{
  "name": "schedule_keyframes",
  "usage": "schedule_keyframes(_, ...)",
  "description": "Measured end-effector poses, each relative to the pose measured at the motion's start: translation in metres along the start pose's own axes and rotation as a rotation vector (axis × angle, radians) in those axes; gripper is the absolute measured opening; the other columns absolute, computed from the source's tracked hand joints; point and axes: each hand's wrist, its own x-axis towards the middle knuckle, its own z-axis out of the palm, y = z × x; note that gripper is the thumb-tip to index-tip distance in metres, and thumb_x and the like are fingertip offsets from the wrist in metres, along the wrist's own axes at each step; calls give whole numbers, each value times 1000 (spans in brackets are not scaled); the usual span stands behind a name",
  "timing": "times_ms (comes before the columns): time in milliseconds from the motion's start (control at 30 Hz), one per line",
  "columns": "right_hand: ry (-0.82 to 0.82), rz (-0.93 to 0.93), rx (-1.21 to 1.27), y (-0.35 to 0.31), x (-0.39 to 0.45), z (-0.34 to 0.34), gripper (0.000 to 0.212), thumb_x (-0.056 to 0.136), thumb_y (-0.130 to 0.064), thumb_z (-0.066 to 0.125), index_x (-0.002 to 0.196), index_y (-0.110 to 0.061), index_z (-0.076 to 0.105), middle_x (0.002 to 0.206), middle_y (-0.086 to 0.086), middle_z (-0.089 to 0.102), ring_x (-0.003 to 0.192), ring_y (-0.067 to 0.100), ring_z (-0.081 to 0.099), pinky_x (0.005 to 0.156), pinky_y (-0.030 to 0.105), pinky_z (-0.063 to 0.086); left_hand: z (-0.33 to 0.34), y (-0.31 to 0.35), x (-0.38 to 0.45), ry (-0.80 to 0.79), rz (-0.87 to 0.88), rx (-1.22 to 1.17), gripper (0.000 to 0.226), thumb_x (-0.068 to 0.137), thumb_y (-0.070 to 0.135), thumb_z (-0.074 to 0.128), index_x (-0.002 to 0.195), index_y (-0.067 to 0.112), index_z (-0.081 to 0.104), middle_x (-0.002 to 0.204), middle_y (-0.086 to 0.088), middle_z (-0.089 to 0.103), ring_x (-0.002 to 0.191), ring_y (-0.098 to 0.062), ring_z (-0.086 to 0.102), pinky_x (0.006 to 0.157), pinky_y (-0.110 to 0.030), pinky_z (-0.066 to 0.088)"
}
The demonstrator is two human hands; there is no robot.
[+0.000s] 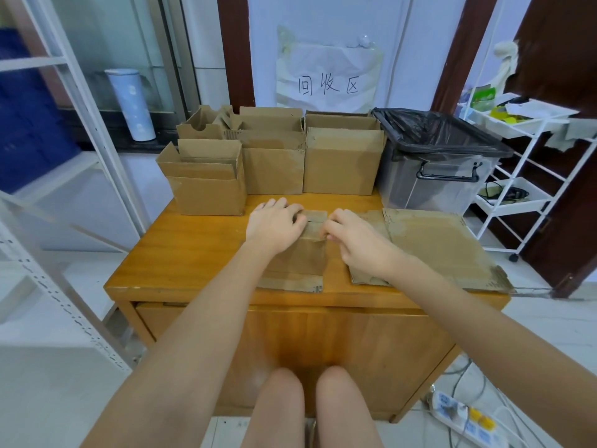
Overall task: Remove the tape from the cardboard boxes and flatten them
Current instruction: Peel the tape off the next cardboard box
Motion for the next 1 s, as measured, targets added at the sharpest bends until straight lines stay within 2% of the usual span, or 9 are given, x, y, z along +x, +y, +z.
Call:
schedule_keyframes(133,46,54,21,-5,-1,1,17,91,4,48,103,-3,58,123,10,36,88,24,52,74,38,49,-1,1,0,1,6,1,45,101,39,25,138,28,49,128,-1,55,120,-20,47,99,-33,36)
schedule_keyframes(200,103,61,70,-6,-1,1,16,95,-2,48,106,-2,59,122,10,37,82,21,52,72,33,48,-2,1,0,4,2,-3,45,101,39,25,138,28,49,128,-1,55,120,-20,47,99,-33,36)
schedule_keyframes(333,208,146,201,-5,0,2,40,93,-18,57,130,-5,51,123,8,51,107,19,51,90,27,42,0,3,1,17,-21,0,45,100,38,26,135,27,52,125,-1,56,118,-20,48,97,-33,36)
schedule_keyframes(433,253,147,104,-2,0,6,50,81,-34,73,124,-11,59,117,1,58,109,18,47,85,25,39,2,5,1,28,-44,-2,45,100,38,26,134,27,53,123,-2,57,117,-20,48,96,-33,37)
schedule_keyframes(567,387,218,184,0,3,13,31,75,-26,80,99,-11,67,100,0,61,90,12,48,79,26,42,2,7,0,43,-64,-3,45,100,37,26,134,26,54,123,-2,57,116,-20,49,96,-32,37)
schedule_keyframes(700,379,93,102,2,0,14,22,67,-10,84,82,-4,70,89,8,67,81,25,59,72,30,49,2,8,0,58,-77,0,44,100,37,27,132,26,55,121,-1,59,115,-20,49,95,-32,37)
schedule_keyframes(833,443,-12,39,1,-9,18,20,64,1,84,76,-1,69,87,11,69,74,27,61,66,25,47,2,7,2,60,-81,-1,44,100,38,27,131,26,56,121,-1,59,115,-20,50,95,-32,38)
schedule_keyframes(967,509,-125,12,4,-25,29,3,79,-2,70,79,0,68,91,13,67,78,26,59,64,31,53,3,6,2,68,-81,-7,45,100,37,27,131,25,57,120,-2,59,114,-20,50,94,-32,38)
schedule_keyframes(1000,504,-125,7,3,-29,31,7,83,-6,65,80,0,68,93,14,66,80,25,59,64,31,54,3,6,2,67,-80,-9,45,100,38,27,131,25,57,121,-2,59,114,-20,50,95,-32,38)
